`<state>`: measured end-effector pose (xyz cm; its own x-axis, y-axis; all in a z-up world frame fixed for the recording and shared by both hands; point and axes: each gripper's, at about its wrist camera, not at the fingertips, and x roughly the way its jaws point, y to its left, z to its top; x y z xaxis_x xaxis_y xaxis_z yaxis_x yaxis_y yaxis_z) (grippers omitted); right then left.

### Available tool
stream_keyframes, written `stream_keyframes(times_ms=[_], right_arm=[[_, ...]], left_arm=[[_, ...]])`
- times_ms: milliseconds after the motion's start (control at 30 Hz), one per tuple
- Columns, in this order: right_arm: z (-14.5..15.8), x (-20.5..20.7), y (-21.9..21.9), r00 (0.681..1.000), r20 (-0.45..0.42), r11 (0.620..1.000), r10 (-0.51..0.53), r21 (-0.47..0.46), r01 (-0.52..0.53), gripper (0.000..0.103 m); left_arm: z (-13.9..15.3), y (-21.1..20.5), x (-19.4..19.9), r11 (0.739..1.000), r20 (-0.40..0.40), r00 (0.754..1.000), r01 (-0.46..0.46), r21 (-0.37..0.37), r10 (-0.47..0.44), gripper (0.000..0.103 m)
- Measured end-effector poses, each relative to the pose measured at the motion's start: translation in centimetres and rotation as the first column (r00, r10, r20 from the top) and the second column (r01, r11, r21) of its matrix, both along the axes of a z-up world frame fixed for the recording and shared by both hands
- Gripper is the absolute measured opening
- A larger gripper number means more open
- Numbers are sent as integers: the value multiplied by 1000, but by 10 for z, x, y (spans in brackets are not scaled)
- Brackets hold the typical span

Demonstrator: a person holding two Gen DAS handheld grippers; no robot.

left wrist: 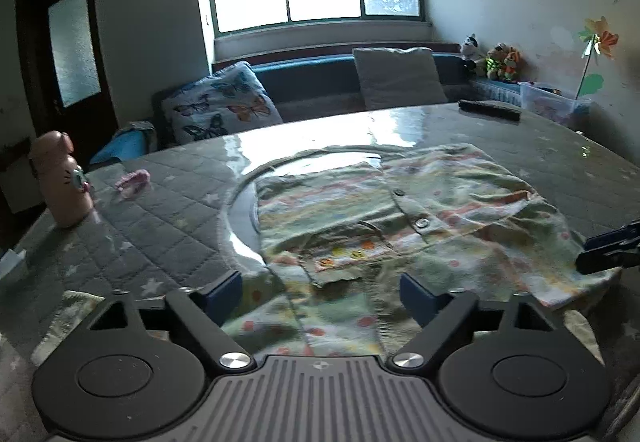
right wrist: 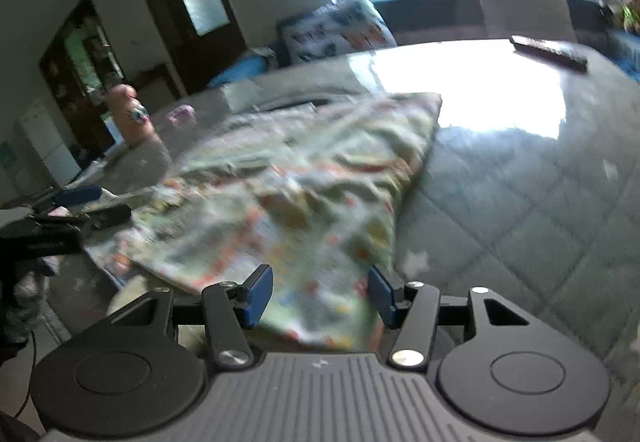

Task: Fold clothes
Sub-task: 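Release the sleeve and adjust the shirt edge with the right gripper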

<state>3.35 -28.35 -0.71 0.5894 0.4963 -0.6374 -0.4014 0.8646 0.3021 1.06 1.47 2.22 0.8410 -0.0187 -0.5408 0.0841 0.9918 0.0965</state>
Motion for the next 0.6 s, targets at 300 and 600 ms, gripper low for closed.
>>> stream_keyframes(times_ms=[300, 600], right_arm=[[17, 26, 16, 994, 104, 1000, 22, -23, -20, 62], [-5, 53, 31, 997, 75, 999, 31, -47, -27, 62]], left_arm=[[-14, -18, 21, 997, -66, 995, 67, -28, -69, 50], [-28, -24, 48, 998, -97, 993, 68, -17, -69, 29]])
